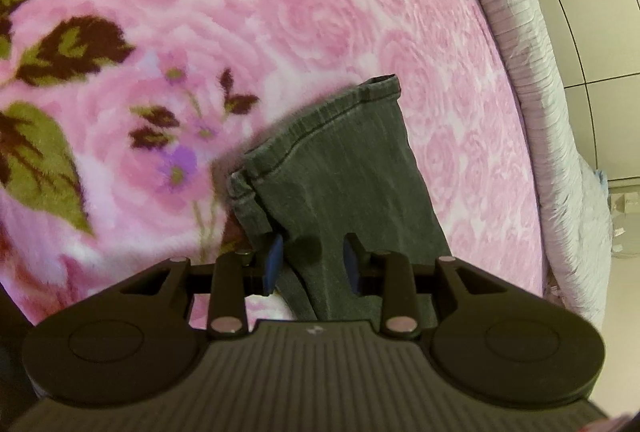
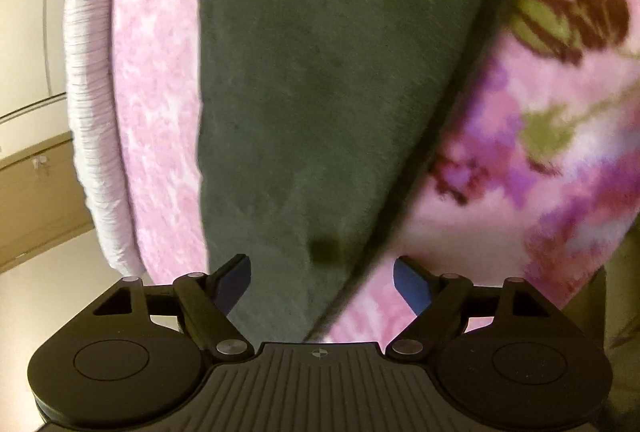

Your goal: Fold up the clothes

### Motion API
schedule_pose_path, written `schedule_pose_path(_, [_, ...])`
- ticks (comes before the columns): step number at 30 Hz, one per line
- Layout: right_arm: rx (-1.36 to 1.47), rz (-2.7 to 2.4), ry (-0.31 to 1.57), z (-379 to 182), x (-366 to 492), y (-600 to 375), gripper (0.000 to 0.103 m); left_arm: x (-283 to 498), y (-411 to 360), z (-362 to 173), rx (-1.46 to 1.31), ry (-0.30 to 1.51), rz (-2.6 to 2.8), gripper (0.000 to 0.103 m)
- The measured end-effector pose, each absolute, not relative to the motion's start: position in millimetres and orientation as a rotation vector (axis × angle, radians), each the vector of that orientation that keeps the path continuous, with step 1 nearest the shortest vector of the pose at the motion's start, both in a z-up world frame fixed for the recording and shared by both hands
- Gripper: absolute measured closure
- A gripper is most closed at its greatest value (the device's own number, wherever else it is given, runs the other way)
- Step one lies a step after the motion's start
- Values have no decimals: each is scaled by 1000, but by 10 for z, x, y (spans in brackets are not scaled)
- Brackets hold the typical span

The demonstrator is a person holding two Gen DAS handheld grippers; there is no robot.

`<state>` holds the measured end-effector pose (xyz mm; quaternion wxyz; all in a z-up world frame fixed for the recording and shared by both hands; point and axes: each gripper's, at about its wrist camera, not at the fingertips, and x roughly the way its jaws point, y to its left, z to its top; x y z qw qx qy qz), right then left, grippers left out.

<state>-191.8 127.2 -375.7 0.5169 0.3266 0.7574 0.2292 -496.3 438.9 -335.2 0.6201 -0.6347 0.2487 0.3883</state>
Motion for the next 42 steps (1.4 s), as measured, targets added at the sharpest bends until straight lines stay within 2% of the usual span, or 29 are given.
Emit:
schedule_pose_path(5, [795, 572, 1807, -3665, -1942, 1276, 22, -4976, 4384, -3364, -1462, 572, 881, 75])
schedule_pose_path(8, [829, 561, 1805, -3676, -1936, 1243, 29, -4971, 4388, -3391, -1466, 565, 879, 75])
schedule_pose_path(13, [861, 555, 1799, -3767, -1939, 1245, 35, -4964, 4389, -3429, -1455, 562, 872, 75])
schedule_pose_path(14, [866, 552, 1793, -3778, -1932, 1196, 50, -4969, 4384, -3433, -1453, 559, 869, 75])
schedule_pose_path(17, [890, 550, 1789, -3812, -1922, 1181, 59, -4990, 4374, -3439, -1450, 549, 862, 79])
schedule_pose_path(24, [851, 536, 1787, -3843, -1844, 1133, 59, -4996, 4367, -3463, -1457, 535, 862, 78])
schedule_pose_path(25, [853, 533, 1788, -3857, -1846, 1010, 59, -4994, 4368, -3471, -1458, 534, 863, 80])
schedule_pose_path(26, [840, 542, 1779, -3852, -1846, 1011, 64, -4993, 4369, -3479, -1458, 532, 864, 82])
schedule_pose_path(27, [811, 565, 1764, -3821, -1836, 1039, 86, -4989, 4367, -3475, -1447, 534, 861, 96])
schedule_pose_path(28, [782, 587, 1748, -3789, -1826, 1068, 96, -4982, 4355, -3445, -1412, 540, 851, 103])
schedule_pose_path(29, [760, 612, 1732, -3744, -1815, 1084, 98, -4981, 4334, -3402, -1375, 543, 837, 103])
schedule_pose_path(33, [677, 697, 1684, -3542, -1792, 1058, 99, -4997, 4220, -3309, -1256, 603, 800, 103])
schedule_pose_path(37, [616, 622, 1722, -3765, -1878, 1055, 99, -4954, 4202, -3474, -1208, 689, 830, 103])
schedule_pose_path(42, [533, 658, 1732, -3647, -1864, 1099, 94, -4907, 4149, -3201, -1063, 680, 869, 101])
